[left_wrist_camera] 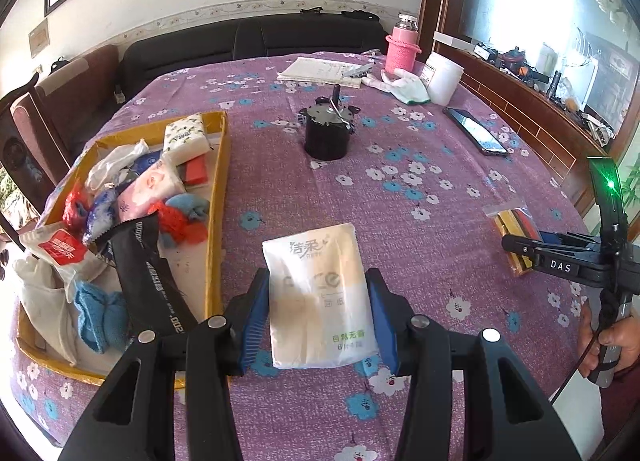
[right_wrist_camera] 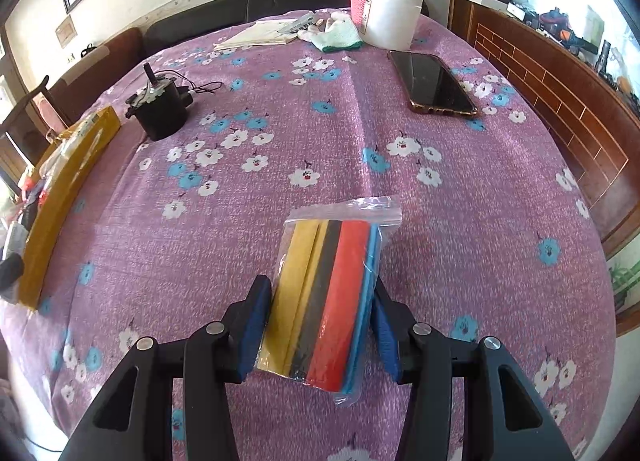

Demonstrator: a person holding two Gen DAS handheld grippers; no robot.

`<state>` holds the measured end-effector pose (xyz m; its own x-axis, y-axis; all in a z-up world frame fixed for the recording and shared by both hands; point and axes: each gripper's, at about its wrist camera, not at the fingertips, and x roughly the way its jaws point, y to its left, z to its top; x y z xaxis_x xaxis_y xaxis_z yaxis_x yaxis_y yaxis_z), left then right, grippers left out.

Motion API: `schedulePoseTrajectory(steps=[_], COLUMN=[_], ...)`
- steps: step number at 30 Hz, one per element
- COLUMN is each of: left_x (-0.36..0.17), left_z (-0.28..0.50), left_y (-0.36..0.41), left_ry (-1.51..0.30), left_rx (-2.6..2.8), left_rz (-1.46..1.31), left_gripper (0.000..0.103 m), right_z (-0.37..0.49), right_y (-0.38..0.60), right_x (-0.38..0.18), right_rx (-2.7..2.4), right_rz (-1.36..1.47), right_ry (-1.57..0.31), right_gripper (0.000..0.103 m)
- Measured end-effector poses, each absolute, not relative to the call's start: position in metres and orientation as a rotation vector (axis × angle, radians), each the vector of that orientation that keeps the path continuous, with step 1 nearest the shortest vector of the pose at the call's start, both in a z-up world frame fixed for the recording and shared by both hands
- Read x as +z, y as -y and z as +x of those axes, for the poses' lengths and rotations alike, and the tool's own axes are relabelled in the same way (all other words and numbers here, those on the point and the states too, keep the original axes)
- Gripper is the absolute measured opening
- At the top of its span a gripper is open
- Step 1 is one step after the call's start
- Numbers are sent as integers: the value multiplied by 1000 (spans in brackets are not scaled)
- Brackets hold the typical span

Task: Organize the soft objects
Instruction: 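Carry the Face pack to the box with the left tool while the right tool carries the strip bag there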

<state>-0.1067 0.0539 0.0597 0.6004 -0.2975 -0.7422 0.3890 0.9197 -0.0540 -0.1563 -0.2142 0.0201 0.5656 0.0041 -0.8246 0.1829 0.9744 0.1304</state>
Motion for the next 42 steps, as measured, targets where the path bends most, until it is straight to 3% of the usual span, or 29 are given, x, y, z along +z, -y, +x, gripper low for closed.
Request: schedulePoseTrajectory(steps=[7, 14, 18, 19, 21, 22, 29, 31, 42], left_x=[37, 8, 6, 6, 8, 9, 22, 28, 54], left_z=[-107, -101, -103, -104, -104, -104, -109, -111, -125], left_y=[-35, -15, -9, -9, -11, -13, -26, -31, -77], left_ry=[-909, -992, -960, -955, -946, -949, -929, -920, -879], left_rx=[-463, -493, -485, -484, -486, -498, -517, -523, -506], left_rz=[141, 163, 180, 181, 176, 163, 84, 56, -74], left_gripper=[47, 67, 69, 67, 46, 44, 44, 44, 44], right_z=[-165, -165, -163, -162, -162, -162, -157, -156, -171], right_y=[210, 210, 210, 210, 208, 207, 200, 195, 182], right_x=[21, 21, 21, 21, 20, 20, 18, 19, 48], right_rx=[-79, -72, -82, -84, -82, -79, -115, -131, -69], right_rz=[238, 233, 224, 222, 222, 222, 175, 131, 182], right_ry=[-954, -952, -953, -953, -953, -953, -958, -964, -913], right_gripper=[51, 51, 54, 56, 62, 65, 66, 51, 49])
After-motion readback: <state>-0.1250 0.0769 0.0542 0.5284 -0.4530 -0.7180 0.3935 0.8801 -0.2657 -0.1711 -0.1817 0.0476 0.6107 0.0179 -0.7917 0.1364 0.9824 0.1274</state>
